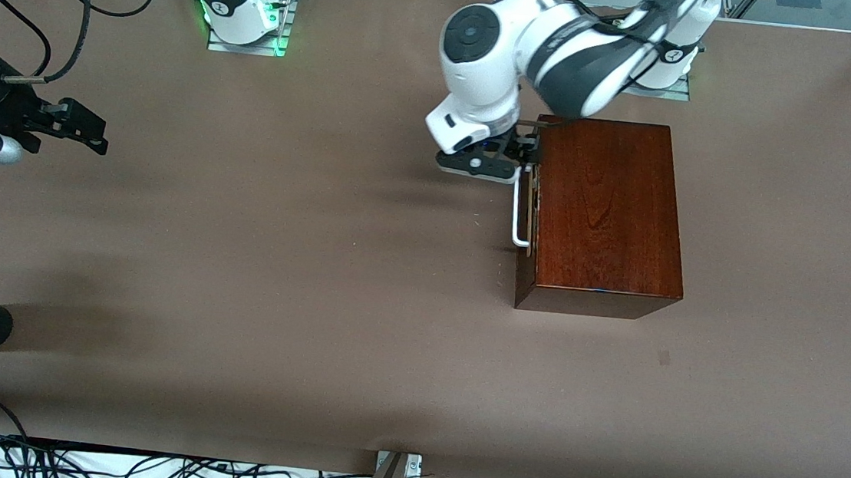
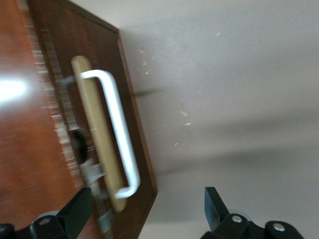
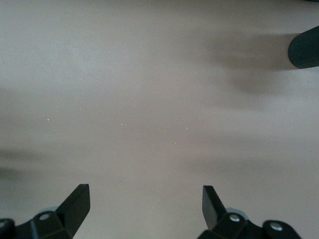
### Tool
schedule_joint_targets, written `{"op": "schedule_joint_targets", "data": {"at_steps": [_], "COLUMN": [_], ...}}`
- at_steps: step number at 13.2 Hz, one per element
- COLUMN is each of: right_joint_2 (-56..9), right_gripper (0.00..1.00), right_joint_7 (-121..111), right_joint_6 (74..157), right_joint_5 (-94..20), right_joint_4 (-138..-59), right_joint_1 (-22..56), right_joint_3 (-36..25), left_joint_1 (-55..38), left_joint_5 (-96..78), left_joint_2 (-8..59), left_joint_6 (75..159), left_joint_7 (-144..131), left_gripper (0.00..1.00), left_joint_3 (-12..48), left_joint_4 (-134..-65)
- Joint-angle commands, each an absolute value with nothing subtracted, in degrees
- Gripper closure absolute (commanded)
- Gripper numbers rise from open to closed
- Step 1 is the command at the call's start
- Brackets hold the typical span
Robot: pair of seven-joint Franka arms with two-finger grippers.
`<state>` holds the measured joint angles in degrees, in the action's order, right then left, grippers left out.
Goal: Open drawer, take yellow block, close drawer
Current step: 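Move the left gripper to the white drawer handle of the box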
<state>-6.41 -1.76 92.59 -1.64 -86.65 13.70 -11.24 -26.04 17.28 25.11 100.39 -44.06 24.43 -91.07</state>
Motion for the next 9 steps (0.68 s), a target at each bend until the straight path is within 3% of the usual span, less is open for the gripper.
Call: {"op": "schedule_joint_targets", "data": {"at_steps": [1,6,9], "right_joint_2": [-6.1,-6.1,-6.1], "right_gripper": [0.0,0.0,0.0], "right_joint_7": [-1.1,-1.1,-1.1], "right_joint_6": [92.5,92.5,92.5], "right_joint_5": [-0.7,-0.7,-0.7], "right_joint_4": [-86.6,-86.6,-86.6], "right_joint_1": [14.0,14.0,14.0], "right_joint_3": [-11.2,-11.2,-11.2], "left_joint_1": [-28.6,-30.2,-30.0], "left_joint_5": [23.8,27.9,33.7], "left_joint_2": [30.4,33.9,34.1], "left_joint_6": [101.7,101.0,96.2], "left_joint_7": [-47.4,-53.3,-54.3], "left_gripper": [0.0,0.0,0.0], "left_joint_3": [24.3,23.8,23.8], "left_joint_4": [-88.6,-89.3,-89.2]}}
